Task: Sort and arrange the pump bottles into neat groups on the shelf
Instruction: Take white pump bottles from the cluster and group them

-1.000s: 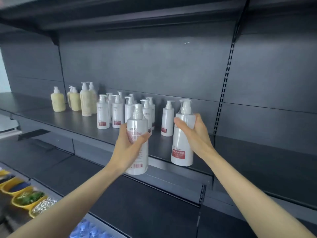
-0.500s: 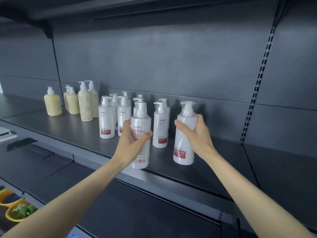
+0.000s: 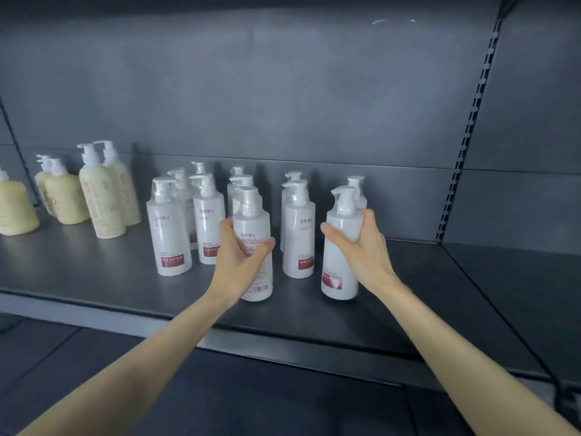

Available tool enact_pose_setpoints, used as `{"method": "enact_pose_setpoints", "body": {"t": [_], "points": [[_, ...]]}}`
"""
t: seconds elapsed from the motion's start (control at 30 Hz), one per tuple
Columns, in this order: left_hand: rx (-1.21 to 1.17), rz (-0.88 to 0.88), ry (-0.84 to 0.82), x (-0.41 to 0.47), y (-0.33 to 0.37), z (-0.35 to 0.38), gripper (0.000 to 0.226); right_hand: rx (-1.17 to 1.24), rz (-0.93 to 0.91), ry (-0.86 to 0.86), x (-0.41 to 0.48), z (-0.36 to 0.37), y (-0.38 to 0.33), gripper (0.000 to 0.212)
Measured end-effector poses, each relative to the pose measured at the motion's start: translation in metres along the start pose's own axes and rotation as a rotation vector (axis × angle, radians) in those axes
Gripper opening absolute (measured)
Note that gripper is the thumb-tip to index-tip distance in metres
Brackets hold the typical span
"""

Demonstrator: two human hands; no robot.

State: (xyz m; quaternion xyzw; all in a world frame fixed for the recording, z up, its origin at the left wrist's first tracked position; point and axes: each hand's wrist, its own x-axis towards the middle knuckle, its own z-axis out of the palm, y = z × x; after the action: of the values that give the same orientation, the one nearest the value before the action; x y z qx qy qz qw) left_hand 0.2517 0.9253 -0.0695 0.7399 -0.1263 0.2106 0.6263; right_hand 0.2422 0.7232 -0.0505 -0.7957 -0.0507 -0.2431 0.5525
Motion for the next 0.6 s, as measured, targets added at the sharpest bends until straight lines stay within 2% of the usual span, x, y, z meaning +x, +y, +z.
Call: {"method": "enact_pose_setpoints", "body": {"t": [0.23, 0.6], "points": [[-0.002, 0.063, -0.121, 0.025, -0.025, -0.013, 0.051, 0.002, 0.040, 0.160, -0.011, 0.026, 0.001, 0.049], [-0.054, 0.130, -0.160, 0.021, -0.040, -0.015, 0.070, 0.031, 0.094, 0.208, -0.018, 0.037, 0.004, 0.050]]}}
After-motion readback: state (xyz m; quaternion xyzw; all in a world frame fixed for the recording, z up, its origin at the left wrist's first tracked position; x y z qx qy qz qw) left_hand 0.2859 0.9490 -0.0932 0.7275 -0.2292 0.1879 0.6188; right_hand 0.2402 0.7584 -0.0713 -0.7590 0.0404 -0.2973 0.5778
